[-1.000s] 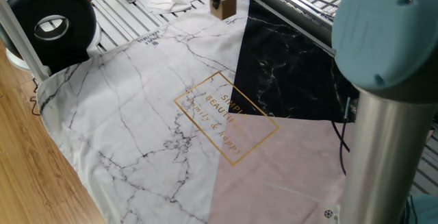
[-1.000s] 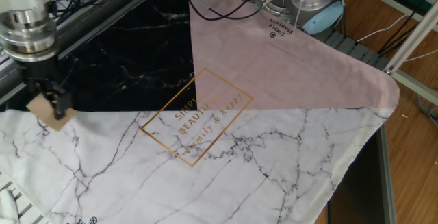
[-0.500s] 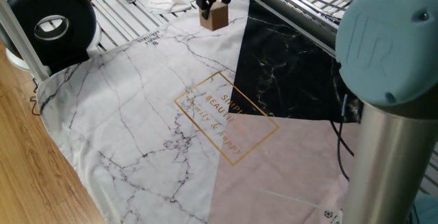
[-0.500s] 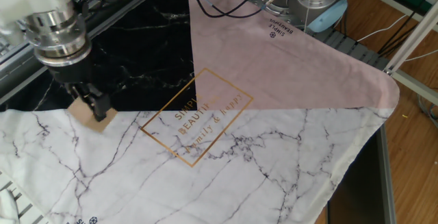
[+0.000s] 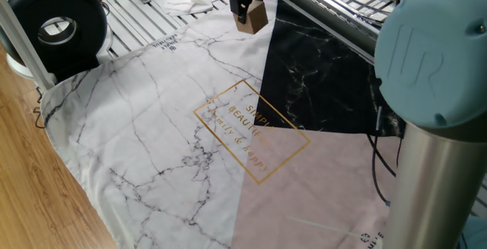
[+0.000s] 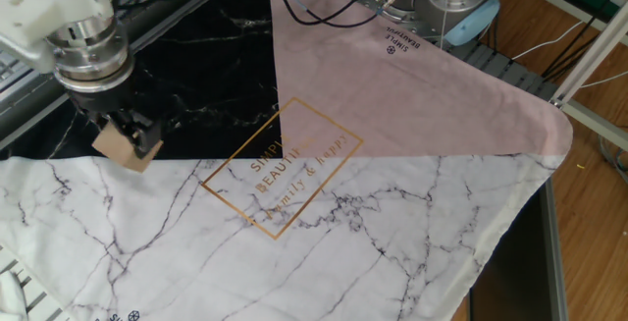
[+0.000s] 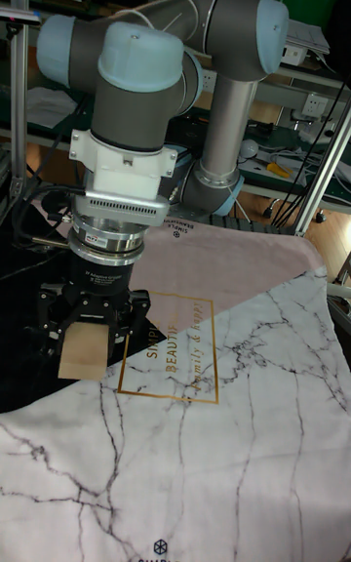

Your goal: Pick up the small block on the left and move it to the right

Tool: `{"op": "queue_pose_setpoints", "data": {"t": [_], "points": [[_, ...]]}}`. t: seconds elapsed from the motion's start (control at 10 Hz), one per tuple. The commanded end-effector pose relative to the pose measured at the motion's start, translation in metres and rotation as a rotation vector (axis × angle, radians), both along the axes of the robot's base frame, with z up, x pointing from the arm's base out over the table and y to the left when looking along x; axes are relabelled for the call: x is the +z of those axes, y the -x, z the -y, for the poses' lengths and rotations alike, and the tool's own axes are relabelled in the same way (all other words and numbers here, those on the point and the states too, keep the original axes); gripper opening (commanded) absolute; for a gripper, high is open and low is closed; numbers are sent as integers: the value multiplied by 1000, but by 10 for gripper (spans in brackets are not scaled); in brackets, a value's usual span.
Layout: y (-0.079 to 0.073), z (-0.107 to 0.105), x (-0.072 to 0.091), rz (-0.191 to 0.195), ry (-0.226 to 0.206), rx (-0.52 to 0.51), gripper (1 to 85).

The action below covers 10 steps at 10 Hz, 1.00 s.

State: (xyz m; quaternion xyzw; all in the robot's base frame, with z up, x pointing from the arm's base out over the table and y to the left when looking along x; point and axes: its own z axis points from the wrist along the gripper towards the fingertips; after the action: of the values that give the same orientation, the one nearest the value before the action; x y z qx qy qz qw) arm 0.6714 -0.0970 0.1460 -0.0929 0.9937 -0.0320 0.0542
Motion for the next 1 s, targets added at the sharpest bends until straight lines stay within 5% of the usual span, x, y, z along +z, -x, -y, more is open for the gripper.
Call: {"op": "queue_pose_setpoints", "data": {"t": [0.0,0.4,0.5,0.7,0.9], "points": [[10,-5,1,-39,-10,75,10],[27,-23,1,-105,-73,72,10],[32,-61,4,-126,-139,34,10],[24,-136,0,-85,-224,-64,10],[16,-186,-5,-29,-247,-157,10]]}}
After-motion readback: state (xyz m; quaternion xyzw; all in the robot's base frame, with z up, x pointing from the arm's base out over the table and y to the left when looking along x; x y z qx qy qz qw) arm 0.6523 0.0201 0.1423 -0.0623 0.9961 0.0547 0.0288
